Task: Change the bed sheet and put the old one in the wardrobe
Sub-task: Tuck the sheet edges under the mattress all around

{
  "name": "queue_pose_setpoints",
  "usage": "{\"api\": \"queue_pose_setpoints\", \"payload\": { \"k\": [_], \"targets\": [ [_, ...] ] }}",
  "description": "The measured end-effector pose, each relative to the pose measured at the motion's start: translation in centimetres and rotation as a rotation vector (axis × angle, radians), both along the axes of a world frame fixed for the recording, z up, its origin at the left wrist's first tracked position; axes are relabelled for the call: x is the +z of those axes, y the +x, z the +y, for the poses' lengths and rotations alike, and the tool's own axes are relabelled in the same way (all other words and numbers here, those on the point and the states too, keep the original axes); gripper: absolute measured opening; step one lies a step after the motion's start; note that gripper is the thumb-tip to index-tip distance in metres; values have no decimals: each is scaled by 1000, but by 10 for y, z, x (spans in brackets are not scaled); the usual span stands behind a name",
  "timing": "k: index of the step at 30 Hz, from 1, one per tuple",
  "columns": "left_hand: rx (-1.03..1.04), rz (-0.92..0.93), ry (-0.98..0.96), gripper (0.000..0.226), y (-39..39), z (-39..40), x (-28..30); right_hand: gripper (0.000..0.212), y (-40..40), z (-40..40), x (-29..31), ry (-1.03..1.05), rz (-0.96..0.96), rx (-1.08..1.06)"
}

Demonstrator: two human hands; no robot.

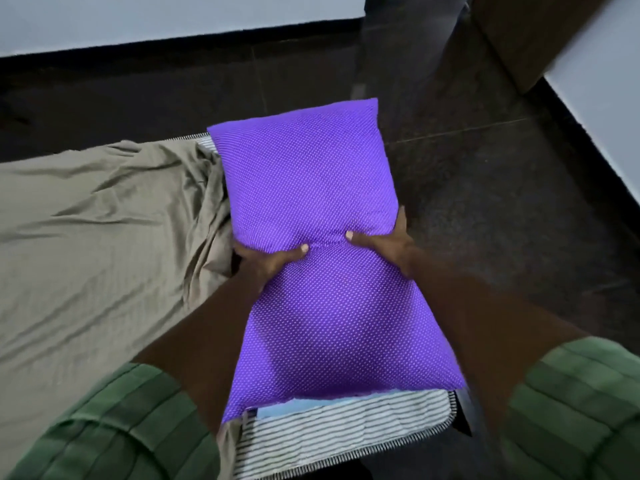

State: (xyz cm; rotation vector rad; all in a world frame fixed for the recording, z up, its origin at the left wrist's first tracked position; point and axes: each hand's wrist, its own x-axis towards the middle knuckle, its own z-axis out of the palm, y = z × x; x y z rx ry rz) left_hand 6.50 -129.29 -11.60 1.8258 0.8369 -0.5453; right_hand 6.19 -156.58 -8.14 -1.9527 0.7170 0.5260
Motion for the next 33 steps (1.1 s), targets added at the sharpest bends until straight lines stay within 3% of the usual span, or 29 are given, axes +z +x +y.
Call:
{"api": "queue_pose_setpoints", "payload": {
  "k": [3,7,10,14,16,19,23,27,30,33],
  "targets": [
    [-4,48,-96,180,-6,-3,-24,171,1,-6,-47,21,39,-86],
    [100,67,-121,162,-16,-11,-48,178,12,-11,-93,-88,112,-81],
    [121,62,-86,181,-11,-12,-54,173,17,-16,-107,-109,133,-102],
    [127,49,-141,177,-5,-6,-39,122,10,-8,-63,96,43,-110],
    [113,-16,-218,150,-3,-3,-14,113,7,-5,-30,176,29,-123],
    [90,-72,-368,99,-5,8,34,117,1,4,21,96,-21,-181],
    [151,-157,-549,87,-2,61,86,116,4,34,93,42,-141,-173],
    [120,-212,-590,79,5,131,134,81,2,99,157,118,-284,-118],
    [153,-187,-503,89,-2,213,162,77,-1,174,167,207,-334,-88],
    [176,-228,-359,92,-15,293,181,88,-2,254,159,266,-306,-58]
  ]
}}
